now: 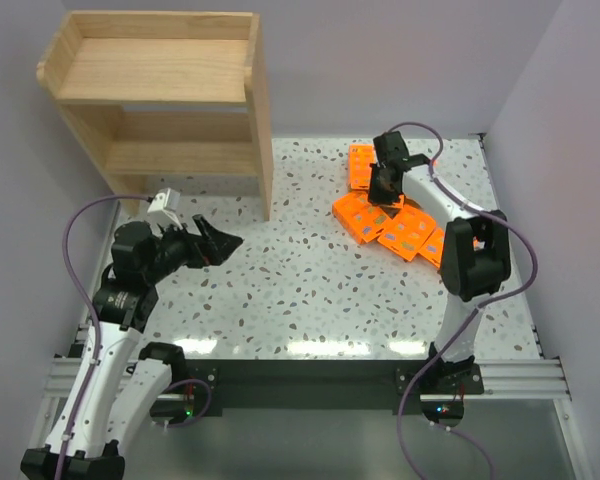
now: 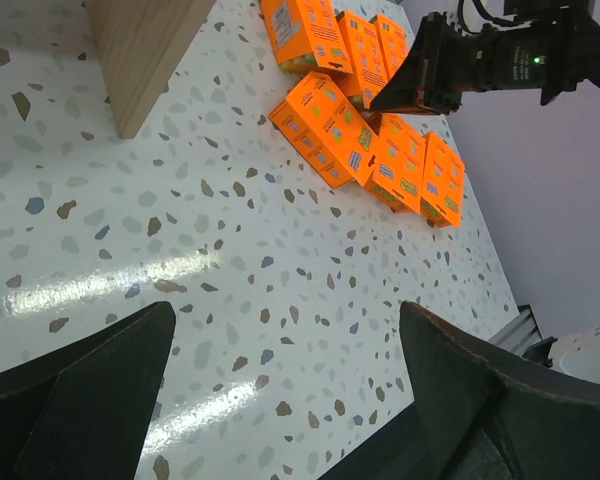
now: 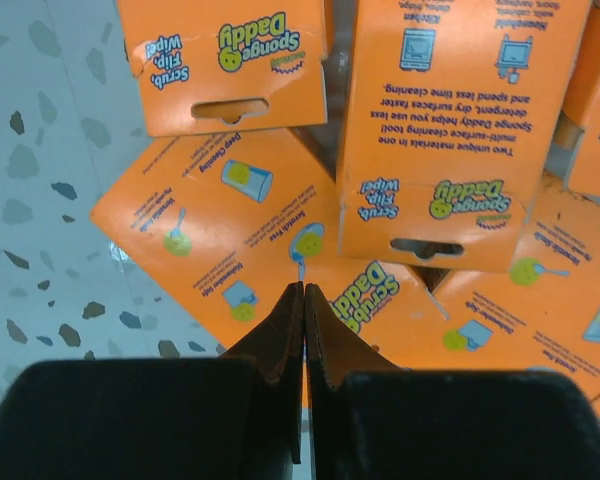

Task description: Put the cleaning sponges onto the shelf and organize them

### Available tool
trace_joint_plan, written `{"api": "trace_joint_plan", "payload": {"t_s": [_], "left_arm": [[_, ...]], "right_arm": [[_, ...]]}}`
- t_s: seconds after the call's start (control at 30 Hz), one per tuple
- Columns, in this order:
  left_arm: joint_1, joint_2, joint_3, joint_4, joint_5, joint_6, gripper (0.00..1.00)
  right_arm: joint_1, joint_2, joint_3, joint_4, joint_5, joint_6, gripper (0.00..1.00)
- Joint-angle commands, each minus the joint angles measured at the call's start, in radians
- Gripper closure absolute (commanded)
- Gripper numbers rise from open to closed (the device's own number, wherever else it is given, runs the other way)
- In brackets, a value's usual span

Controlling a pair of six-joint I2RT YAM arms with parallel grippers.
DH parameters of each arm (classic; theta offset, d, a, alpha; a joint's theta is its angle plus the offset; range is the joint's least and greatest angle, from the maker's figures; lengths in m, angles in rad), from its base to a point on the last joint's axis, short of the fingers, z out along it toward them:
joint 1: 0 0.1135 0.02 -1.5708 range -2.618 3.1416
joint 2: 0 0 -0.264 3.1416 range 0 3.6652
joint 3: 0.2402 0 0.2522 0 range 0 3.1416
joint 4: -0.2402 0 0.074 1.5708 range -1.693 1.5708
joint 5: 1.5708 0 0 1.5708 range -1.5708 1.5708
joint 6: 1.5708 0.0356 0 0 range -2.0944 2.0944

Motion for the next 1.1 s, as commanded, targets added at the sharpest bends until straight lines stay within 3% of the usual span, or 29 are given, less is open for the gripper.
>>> {"api": "trace_joint_plan", "payload": {"t_s": [0.0, 0.2, 0.47, 0.67, 0.87, 1.07], "left_arm": [[-0.003, -0.042, -0.014, -0.041, -0.025, -0.023, 0.00], [-0.005, -0.092, -0.023, -0.067, -0.037, -0.042, 0.00], [-0.003, -0.149, -0.021, -0.125, -0.064, -0.045, 0.00], [-0.003, -0.181, -0.040, -0.148, -0.078, -0.054, 0.00], [-0.003, -0.191, -0.044, -0.145, -0.081, -0.060, 0.00], [-0.005, -0.172, -0.084, -0.090, -0.054, -0.072, 0.00]], "right_arm": [[-0.001, 0.057, 0.067, 0.074, -0.038, -0.012, 1.00], [-0.001, 0.160, 0.173, 0.100, 0.016, -0.010, 1.00], [-0.001, 0.289, 0.340, 0.025, 0.230, -0.024, 1.00], [0.000, 0.365, 0.411, -0.022, 0.225, -0.038, 1.00], [-0.001, 0.333, 0.320, -0.019, 0.148, -0.005, 1.00], [0.019, 0.171, 0.121, 0.039, 0.042, -0.002, 1.00]]}}
